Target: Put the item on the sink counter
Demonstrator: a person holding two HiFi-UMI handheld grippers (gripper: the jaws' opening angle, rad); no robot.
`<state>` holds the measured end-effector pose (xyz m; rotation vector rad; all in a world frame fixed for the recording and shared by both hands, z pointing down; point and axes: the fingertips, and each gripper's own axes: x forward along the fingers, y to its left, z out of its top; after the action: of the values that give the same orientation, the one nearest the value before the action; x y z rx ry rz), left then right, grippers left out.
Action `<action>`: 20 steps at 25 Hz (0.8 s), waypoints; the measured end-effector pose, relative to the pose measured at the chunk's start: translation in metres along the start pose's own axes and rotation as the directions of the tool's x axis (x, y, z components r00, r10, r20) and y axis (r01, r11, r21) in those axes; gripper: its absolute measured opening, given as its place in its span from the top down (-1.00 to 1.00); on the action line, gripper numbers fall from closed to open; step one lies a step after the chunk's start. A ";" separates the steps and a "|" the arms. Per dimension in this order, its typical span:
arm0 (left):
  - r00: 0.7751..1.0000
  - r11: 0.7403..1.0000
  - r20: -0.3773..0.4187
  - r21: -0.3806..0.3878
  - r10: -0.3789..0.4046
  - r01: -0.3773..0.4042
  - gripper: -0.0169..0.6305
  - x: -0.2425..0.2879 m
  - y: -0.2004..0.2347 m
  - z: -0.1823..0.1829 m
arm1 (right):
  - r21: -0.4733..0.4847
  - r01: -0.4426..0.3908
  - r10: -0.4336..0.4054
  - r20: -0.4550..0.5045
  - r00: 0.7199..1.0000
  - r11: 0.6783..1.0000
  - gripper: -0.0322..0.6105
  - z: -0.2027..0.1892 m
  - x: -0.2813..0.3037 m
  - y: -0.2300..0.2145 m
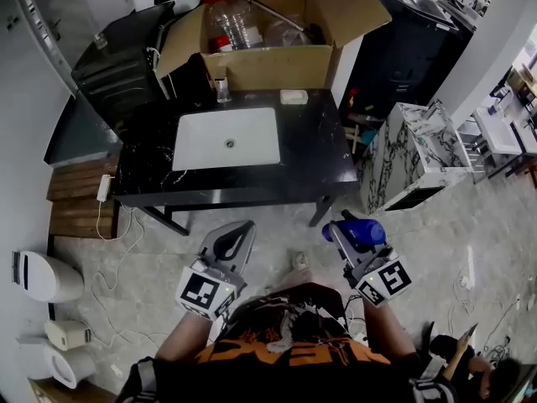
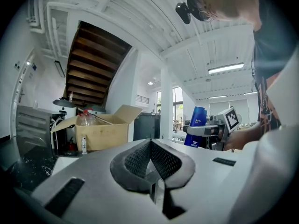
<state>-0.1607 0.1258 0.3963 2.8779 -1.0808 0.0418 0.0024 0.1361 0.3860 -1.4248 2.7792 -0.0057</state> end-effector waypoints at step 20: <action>0.993 0.993 -0.035 0.027 0.114 -0.114 0.89 0.101 0.080 0.015 | 0.005 -0.050 0.050 0.021 0.999 0.999 0.47 0.005 0.105 -0.128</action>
<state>-0.1368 -0.0017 0.3900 2.8219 -1.2455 0.1144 0.0451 -0.0232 0.3808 -1.3457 2.7953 0.0027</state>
